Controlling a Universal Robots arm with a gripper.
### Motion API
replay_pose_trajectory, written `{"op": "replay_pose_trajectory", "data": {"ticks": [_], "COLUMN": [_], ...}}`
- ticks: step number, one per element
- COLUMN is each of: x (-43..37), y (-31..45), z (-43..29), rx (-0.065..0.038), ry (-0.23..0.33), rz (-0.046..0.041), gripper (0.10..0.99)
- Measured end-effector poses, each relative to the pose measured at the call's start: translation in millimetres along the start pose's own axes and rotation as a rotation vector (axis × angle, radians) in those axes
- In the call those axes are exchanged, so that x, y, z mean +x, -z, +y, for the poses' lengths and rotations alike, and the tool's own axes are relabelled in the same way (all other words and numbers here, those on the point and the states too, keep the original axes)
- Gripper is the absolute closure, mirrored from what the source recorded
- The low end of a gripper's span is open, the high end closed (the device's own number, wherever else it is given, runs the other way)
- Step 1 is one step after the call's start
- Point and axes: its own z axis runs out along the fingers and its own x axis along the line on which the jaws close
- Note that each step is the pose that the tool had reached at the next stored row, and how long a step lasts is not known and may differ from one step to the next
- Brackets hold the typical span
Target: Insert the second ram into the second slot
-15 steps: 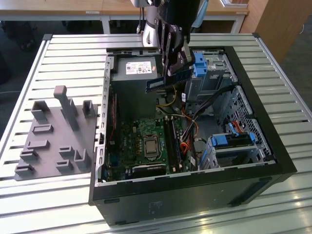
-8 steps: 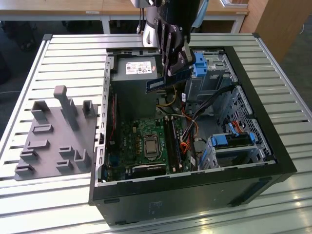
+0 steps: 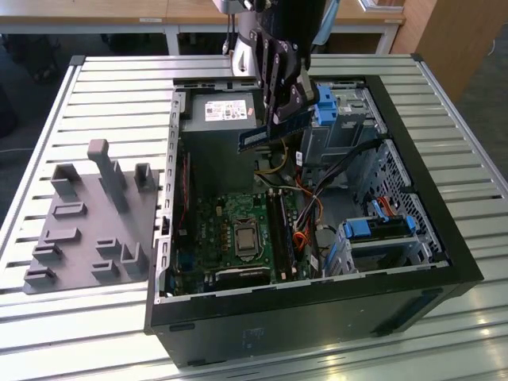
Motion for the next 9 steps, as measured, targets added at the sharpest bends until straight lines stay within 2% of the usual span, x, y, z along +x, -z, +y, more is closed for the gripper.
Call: {"op": "replay_pose_trajectory", "data": {"ticks": [9], "x": [0.0], "y": [0.0], "z": [0.0], "rx": [0.0], "ry": [0.024], "rz": [0.0008], "gripper": [0.949]}}
